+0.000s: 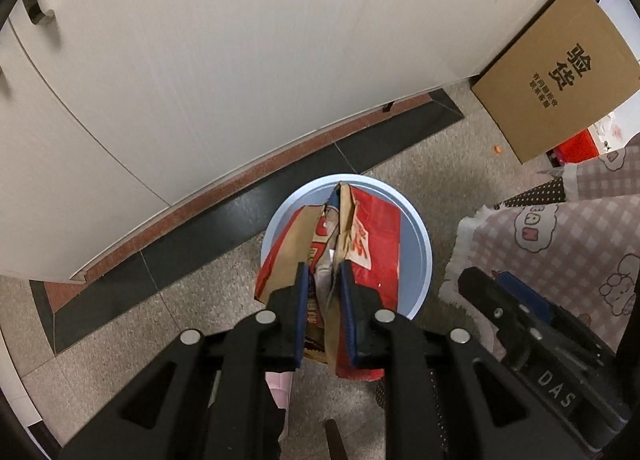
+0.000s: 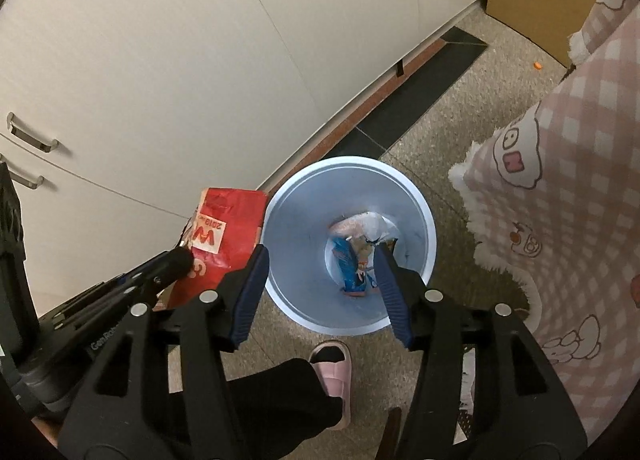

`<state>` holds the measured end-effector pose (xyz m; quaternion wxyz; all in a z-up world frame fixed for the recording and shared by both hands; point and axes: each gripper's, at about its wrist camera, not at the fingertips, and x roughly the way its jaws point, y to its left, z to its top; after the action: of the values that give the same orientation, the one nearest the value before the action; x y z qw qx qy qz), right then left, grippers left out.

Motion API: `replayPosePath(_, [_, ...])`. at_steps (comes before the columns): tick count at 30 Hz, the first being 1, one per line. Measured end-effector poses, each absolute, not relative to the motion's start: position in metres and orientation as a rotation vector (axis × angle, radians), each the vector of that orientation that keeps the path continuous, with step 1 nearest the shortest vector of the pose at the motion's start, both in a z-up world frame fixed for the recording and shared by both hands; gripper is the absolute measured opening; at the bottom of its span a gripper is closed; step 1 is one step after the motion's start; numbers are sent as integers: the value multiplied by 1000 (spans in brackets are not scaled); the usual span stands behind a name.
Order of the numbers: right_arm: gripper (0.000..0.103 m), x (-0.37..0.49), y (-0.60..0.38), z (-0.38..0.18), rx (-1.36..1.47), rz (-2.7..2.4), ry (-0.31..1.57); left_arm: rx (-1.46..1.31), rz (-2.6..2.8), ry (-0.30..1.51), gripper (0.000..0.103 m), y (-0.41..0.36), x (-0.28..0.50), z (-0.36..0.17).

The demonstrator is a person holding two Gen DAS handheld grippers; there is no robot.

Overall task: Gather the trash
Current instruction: 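Carry both items to the blue bin and open both grippers over it, then move both tools back toward the table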

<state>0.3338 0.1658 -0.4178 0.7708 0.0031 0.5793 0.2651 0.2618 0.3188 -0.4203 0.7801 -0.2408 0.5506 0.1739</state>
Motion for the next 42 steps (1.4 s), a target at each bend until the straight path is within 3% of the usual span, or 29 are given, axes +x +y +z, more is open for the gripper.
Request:
replayPosePath(20, [58,332,130,-409,73,500,1221,-495,318,1188,18,294,285,-405])
replayPosePath(22, [59,333,126,-408,83,495,1219,-503,313,1171,28,293,286,-400])
replayPosePath(23, [60,333,124,-408,88,496,1223,-503,316,1169,41,293,286,-399])
replayPosePath(24, [60,333,122,-408,90,492,1227,-500,326,1166,46,293,286,-397])
replayPosePath(34, [60,322,119,-393,102,516,1216,-491,339,1162,46,293,269,-380])
replayPosePath(42, [60,300,127,-337,164,642,1173,-542,430,1043,49,308,225,-321])
